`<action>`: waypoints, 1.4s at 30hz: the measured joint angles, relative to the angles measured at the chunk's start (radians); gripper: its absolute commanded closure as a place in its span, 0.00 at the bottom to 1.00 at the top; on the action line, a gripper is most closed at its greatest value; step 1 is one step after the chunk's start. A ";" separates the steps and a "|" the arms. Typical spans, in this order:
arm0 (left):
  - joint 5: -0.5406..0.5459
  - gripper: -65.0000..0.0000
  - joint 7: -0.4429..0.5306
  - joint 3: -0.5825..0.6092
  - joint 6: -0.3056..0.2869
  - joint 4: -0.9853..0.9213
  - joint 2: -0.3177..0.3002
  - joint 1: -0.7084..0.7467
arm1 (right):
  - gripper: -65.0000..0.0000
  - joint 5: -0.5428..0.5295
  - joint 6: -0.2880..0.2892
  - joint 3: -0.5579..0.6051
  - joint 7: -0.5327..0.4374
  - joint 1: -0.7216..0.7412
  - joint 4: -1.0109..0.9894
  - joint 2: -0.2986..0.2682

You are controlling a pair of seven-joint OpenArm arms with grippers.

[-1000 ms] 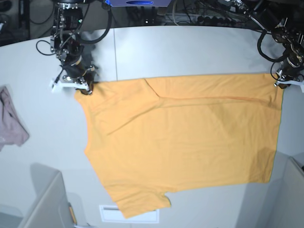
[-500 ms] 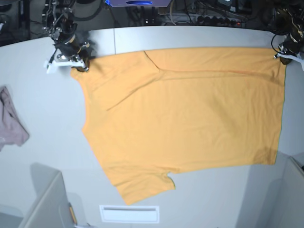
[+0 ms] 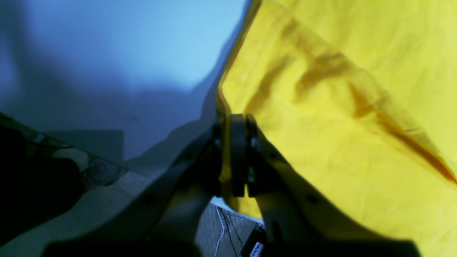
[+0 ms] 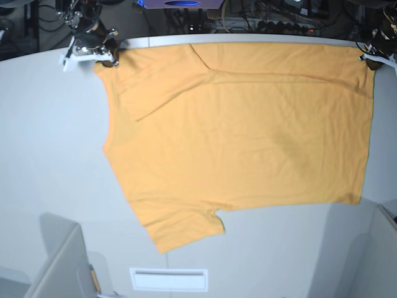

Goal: Fold the T-shirt properly
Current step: 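Release the shoulder and move the right gripper to the hem corner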

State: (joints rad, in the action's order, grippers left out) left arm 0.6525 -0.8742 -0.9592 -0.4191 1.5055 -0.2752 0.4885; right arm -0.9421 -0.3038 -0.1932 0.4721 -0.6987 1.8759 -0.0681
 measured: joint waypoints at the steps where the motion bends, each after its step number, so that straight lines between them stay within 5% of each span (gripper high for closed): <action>1: 0.001 1.00 0.003 0.000 0.000 0.000 0.000 0.004 | 1.00 0.000 0.000 0.000 0.000 -0.001 0.002 0.000; 18: 0.000 1.00 0.002 0.000 0.000 0.000 0.001 0.019 | 1.00 0.000 0.000 0.000 0.002 -0.021 0.016 0.000; 21: 0.000 1.00 0.002 0.001 0.000 0.000 0.001 0.019 | 0.66 0.003 0.000 -0.006 0.004 -0.044 0.056 0.000; 24: 0.000 0.74 0.002 0.001 0.000 0.001 0.001 0.019 | 0.50 0.000 0.000 -0.006 0.001 -0.050 0.081 0.000; 30: 0.004 0.30 -0.003 -0.085 -0.001 0.005 0.006 0.007 | 0.61 0.000 0.000 -0.006 0.003 -0.044 0.087 -0.006; 34: -0.011 0.24 -0.005 -0.186 0.003 0.006 -0.002 -0.029 | 0.66 0.000 0.000 -0.071 0.006 0.000 0.094 -0.006; 42: -0.006 0.24 0.000 -0.204 0.003 0.009 -0.067 -0.078 | 0.65 0.005 -0.003 -0.230 0.018 0.108 0.092 -0.015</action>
State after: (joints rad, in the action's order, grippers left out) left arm 0.6460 -0.8738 -1.1637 -0.4164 1.5146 -0.3424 0.4103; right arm -0.9375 -0.3069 -0.4236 0.4900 -0.5903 1.9678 -0.0830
